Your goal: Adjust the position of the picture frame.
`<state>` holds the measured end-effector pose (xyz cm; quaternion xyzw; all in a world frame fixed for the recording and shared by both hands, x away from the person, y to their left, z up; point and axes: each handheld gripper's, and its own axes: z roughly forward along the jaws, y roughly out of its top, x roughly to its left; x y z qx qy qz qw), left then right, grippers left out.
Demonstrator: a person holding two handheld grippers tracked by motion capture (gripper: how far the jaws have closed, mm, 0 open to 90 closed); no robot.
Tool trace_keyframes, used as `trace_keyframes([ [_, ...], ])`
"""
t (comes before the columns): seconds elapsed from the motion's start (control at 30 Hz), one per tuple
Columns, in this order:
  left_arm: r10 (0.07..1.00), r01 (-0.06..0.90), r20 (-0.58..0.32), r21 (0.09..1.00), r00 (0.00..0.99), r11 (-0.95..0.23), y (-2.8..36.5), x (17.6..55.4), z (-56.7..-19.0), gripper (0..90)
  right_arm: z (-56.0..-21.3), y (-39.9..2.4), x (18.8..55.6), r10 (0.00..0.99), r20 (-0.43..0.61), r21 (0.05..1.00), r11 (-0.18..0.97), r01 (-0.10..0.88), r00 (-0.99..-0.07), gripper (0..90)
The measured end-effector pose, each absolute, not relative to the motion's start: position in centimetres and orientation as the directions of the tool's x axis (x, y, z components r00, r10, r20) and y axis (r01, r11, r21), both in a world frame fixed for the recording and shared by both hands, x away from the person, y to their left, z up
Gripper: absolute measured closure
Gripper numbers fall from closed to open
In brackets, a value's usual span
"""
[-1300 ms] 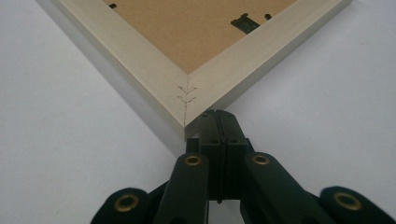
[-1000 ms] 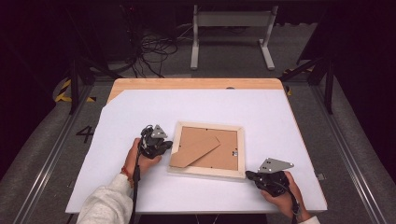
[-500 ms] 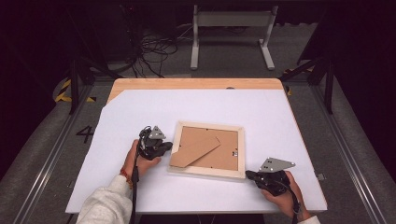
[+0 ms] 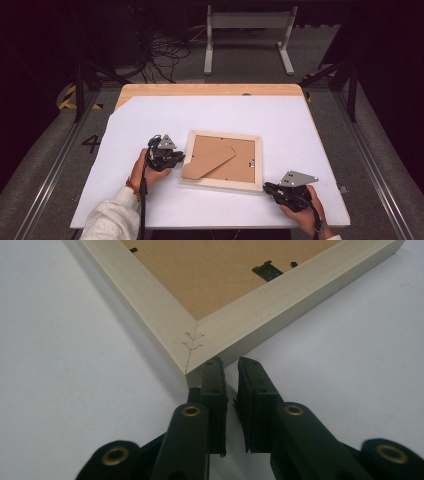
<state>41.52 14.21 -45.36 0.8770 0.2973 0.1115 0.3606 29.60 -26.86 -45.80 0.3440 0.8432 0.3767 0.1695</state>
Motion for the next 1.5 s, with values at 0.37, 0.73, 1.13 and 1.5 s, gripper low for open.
trace_keyframes([
  [0.37, 0.544, 0.378, -0.019, 0.741, 0.839, -0.555, 16.5, 37.3, -43.8, 71.8, -44.9, -27.4, 29.5, 0.72, -0.043, 0.787, 0.451, 0.42, -0.693, 71.4],
  [0.73, 0.483, 0.354, -0.021, 0.708, 0.875, -0.611, 17.3, 33.8, -44.8, 67.1, -45.0, -27.8, 30.3, 0.729, -0.031, 0.789, 0.437, 0.431, -0.683, 67.2],
  [1.13, 0.47, 0.345, -0.019, 0.705, 0.882, -0.62, 17.1, 33.4, -44.6, 51.6, -44.9, -27.6, 30.4, 0.739, -0.05, 0.783, 0.447, 0.433, -0.672, 62.0],
  [1.5, 0.482, 0.353, -0.012, 0.698, 0.876, -0.623, 16.8, 33.5, -44.7, 45.7, -44.9, -27.8, 30.4, 0.745, -0.051, 0.784, 0.442, 0.436, -0.665, 61.5],
])
